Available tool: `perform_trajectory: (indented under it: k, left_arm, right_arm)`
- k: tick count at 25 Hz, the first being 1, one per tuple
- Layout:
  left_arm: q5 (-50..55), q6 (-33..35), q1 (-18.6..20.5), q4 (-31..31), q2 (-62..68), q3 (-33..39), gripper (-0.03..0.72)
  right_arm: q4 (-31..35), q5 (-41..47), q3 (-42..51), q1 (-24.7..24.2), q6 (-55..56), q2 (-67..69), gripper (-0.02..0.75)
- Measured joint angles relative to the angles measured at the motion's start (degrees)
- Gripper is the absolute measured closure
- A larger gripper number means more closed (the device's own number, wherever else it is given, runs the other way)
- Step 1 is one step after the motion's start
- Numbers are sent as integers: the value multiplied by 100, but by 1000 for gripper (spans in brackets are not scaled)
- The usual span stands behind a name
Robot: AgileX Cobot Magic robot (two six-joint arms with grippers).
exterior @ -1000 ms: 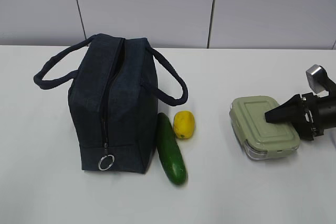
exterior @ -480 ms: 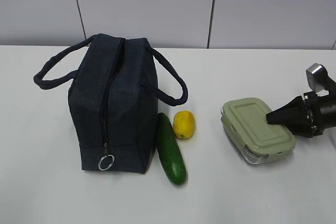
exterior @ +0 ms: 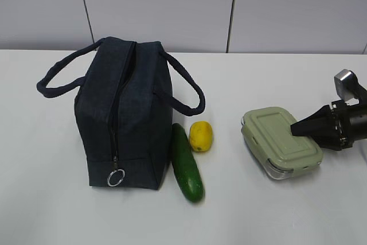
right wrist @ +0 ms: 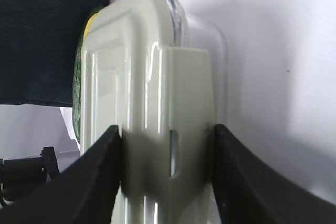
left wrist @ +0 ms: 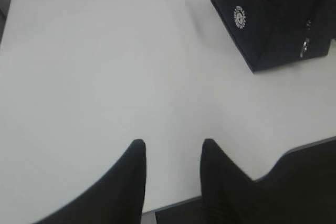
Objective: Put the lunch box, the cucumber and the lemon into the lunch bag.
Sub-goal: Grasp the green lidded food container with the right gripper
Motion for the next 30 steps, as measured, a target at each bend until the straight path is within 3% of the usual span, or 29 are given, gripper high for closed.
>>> perform_trajectory:
  k: [10, 23, 30]
  left_arm:
    - [-733, 0, 0, -1094, 2813, -931, 450]
    - [-933, 54, 0, -1510, 6085, -2698, 449]
    - [-813, 539, 0, -2227, 7387, -3484, 405]
  right_arm:
    - [12, 8, 0, 0, 0, 0, 349]
    - [34, 8, 0, 0, 0, 0, 349]
    - [36, 8, 0, 0, 0, 0, 349]
